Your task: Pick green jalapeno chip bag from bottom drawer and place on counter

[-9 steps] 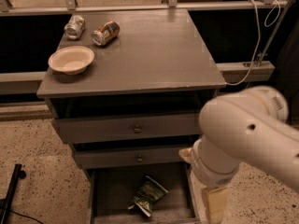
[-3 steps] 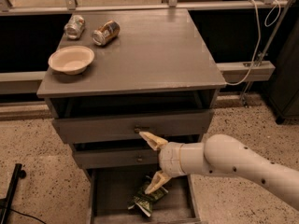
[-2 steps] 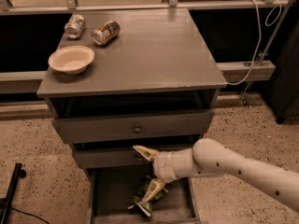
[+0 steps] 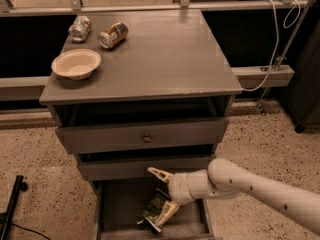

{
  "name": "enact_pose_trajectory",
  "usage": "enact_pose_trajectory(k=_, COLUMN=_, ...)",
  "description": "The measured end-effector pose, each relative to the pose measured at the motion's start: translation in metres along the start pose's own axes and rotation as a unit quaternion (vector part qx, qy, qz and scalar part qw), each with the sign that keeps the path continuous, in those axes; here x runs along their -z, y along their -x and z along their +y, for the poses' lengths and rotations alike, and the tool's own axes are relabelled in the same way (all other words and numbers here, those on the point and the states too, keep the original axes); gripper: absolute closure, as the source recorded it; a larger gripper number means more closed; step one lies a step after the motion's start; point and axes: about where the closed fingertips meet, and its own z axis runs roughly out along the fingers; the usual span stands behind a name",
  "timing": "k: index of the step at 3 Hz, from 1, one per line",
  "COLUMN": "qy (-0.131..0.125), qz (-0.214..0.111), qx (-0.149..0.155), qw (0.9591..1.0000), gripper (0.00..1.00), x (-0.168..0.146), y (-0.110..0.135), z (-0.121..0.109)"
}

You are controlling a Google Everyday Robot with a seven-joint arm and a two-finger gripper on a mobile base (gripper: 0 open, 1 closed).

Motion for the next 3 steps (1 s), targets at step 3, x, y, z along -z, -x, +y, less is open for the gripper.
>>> enact_pose_trajectory(k=3, qy=-0.051, qz=-0.027, qx=-0.134, qw=0.9893, gripper=0.0, x=-0.053, y=-0.158, z=0.061)
